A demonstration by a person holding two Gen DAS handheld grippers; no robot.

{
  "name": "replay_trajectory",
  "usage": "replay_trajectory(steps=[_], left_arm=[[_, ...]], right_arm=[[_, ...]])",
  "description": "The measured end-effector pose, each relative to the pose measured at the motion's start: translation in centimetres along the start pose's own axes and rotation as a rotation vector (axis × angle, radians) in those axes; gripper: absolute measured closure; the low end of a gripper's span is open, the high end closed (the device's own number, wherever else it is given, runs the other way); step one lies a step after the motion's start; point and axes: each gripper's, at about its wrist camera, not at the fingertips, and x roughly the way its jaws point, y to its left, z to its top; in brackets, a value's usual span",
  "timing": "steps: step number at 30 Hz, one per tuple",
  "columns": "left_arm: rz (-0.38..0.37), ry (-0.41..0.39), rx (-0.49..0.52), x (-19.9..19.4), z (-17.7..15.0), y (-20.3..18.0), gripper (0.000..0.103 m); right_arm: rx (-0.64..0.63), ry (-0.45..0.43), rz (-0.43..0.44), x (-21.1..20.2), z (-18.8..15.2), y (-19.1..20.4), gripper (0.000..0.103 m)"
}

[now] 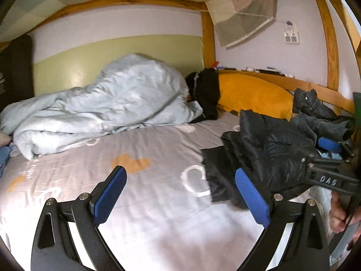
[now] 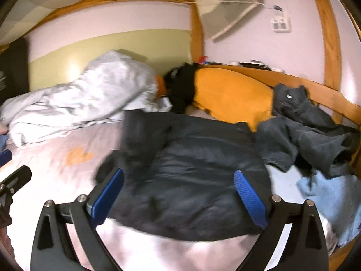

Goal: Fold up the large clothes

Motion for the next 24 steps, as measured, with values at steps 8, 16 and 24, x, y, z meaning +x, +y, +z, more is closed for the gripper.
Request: replay_trajectory(steps=[8,16,24], left_arm=[[0.045,0.012,-0.053,-6.8,-3.1,6.2,0.007],[0.060,0.044,-0.083,-8.8,-6.4,9.9,0.007],[0.039,0.063,-0.086,-8.3,-7.4,11.5,0.006]], right_arm=[[-0.043,0.005,0.113,-4.3,-2.3,6.8,0.005],[-0.054,0.039,0.125,-6.8,-5.4,10.0,0.005],[-0.078,0.059,0.110,-5.7,-6.4,11.7,0.005]])
